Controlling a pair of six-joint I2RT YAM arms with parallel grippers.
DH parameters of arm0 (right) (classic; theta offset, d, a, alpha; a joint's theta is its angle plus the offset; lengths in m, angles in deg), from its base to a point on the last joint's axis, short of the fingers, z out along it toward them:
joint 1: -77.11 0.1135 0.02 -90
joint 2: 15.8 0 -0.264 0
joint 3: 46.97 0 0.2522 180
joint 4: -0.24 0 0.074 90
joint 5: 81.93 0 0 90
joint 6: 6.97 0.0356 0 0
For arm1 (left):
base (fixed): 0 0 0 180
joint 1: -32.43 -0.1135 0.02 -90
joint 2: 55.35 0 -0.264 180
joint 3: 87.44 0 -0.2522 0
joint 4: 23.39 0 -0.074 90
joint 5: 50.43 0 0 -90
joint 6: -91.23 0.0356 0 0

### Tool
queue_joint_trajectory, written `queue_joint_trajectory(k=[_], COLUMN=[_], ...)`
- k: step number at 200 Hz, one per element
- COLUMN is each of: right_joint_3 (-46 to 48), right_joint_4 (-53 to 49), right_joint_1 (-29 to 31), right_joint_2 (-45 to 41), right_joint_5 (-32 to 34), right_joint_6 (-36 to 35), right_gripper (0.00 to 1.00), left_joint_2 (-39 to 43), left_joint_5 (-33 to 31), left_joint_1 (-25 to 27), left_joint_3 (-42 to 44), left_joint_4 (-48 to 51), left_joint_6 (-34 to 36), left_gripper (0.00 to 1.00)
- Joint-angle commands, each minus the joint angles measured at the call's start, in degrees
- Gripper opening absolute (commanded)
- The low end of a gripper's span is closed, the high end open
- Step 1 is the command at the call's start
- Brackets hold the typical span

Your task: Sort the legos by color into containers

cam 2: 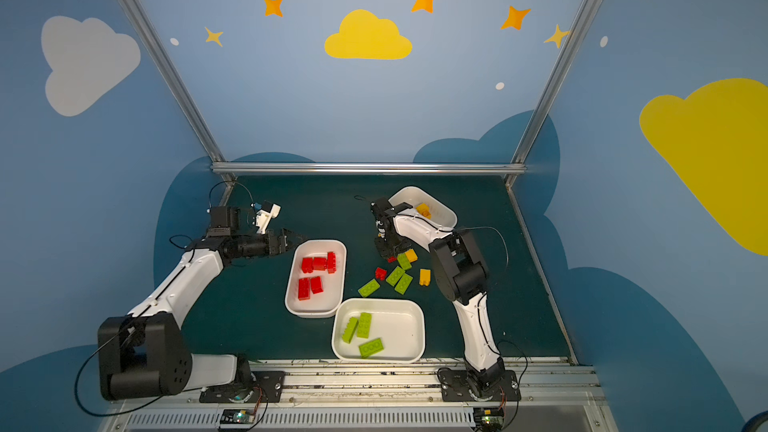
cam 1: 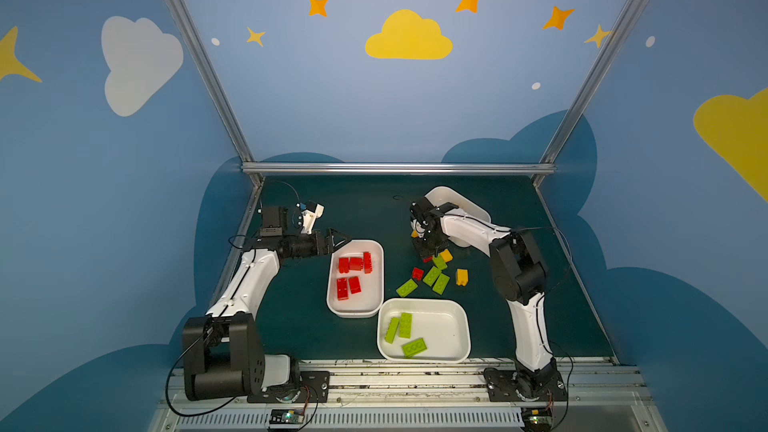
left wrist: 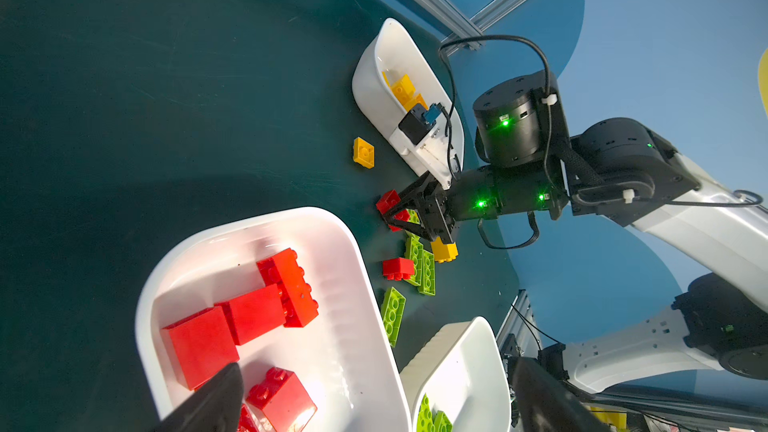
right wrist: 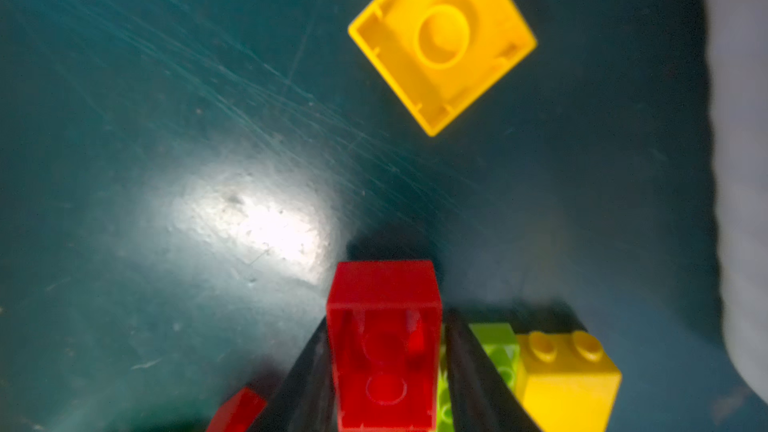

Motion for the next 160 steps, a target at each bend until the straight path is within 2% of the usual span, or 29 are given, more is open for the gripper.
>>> queue_joint_trajectory(k=[1, 37, 81, 121, 160], right_joint_3=[-1.9, -1.9, -1.1, 1.1, 1.1], right_joint_4=[-0.7, -1.1, -2.5, -0.3, 6.5], right_joint_1=[-0.1, -0.1, 1.2, 6.9, 11.4], right_joint_2=[0.6, -0.9, -8.5, -16.1, -16.2], right_joint_5=[-0.3, -0.5, -4.1, -16.4, -27.4], right_joint_6=[-0.6, -0.2, 1.2, 5.0, 16.2], right_gripper=[0.36, 0.21, 0.21, 0.21, 0.21], left_joint_2=[-0.7, -0.5, 0.0, -0.6, -0.7], left_joint_5=[1.4, 1.3, 1.0, 0.0, -0.2], left_joint_1=[0.1, 0.1, 0.1, -0.1, -0.2], left_joint_3=[-0.1, 0.2, -0.2, -1.6, -1.9], left_joint_4=[1.0, 1.1, 2.1, 3.0, 3.2], left_joint_6=[1.1, 1.1, 1.7, 1.8, 1.5], left_gripper=[0.99, 0.99, 1.00, 0.99, 0.99])
